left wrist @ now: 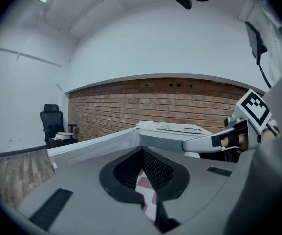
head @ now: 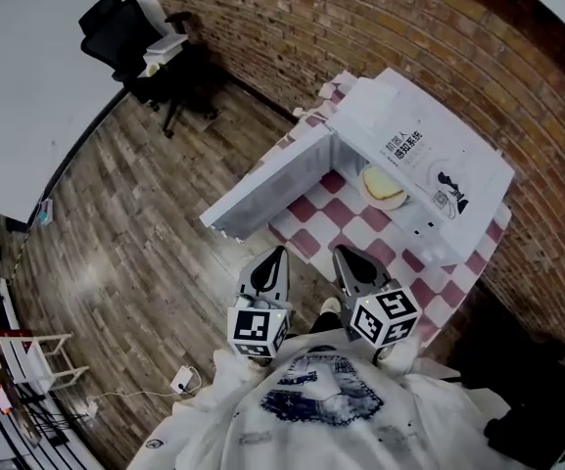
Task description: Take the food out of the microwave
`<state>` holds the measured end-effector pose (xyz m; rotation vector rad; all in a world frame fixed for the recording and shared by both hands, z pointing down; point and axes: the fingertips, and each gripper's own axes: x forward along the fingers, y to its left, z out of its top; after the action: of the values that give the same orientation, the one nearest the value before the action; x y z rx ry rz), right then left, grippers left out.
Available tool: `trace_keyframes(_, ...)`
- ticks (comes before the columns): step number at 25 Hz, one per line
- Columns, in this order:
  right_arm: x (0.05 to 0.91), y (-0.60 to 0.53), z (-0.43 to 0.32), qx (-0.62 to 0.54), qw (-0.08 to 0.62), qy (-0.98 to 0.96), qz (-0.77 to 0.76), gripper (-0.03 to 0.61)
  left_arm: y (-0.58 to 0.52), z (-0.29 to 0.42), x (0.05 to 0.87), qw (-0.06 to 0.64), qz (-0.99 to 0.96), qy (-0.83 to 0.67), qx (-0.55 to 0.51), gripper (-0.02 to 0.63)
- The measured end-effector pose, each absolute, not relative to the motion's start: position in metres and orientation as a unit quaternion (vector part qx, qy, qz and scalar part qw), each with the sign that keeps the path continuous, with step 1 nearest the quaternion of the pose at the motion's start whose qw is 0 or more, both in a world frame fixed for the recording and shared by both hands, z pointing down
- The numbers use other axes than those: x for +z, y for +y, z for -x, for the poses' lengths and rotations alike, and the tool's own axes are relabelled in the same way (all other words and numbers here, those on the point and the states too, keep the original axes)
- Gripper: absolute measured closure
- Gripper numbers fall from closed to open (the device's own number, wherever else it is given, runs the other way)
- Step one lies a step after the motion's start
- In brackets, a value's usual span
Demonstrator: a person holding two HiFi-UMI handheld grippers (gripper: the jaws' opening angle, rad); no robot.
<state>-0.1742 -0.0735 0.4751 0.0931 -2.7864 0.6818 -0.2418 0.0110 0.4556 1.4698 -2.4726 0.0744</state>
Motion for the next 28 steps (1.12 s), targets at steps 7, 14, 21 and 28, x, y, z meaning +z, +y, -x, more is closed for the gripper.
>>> trace_keyframes(7, 0.478, -0.126, 0.151, 0.245, 0.117, -0.957, -0.106, 0.565, -0.054, 0.227, 0.466, 0.143, -0.578, -0.803, 0.038, 0.606)
trace_keyframes(14, 0.482, -0.163, 0.119, 0.259, 0.102, -0.943, -0.185, 0.565, -0.104, 0.209, 0.471, 0.151, -0.638, -0.753, 0.049, 0.606)
trace_keyframes(21, 0.49, -0.183, 0.113, 0.272, 0.093, -0.923, -0.255, 0.565, -0.137, 0.212, 0.481, 0.157, -0.69, -0.705, 0.061, 0.606)
trace_keyframes(28, 0.488, -0.193, 0.122, 0.271, 0.082, -0.905, -0.319, 0.565, -0.165, 0.223, 0.484, 0.159, -0.74, -0.651, 0.059, 0.606)
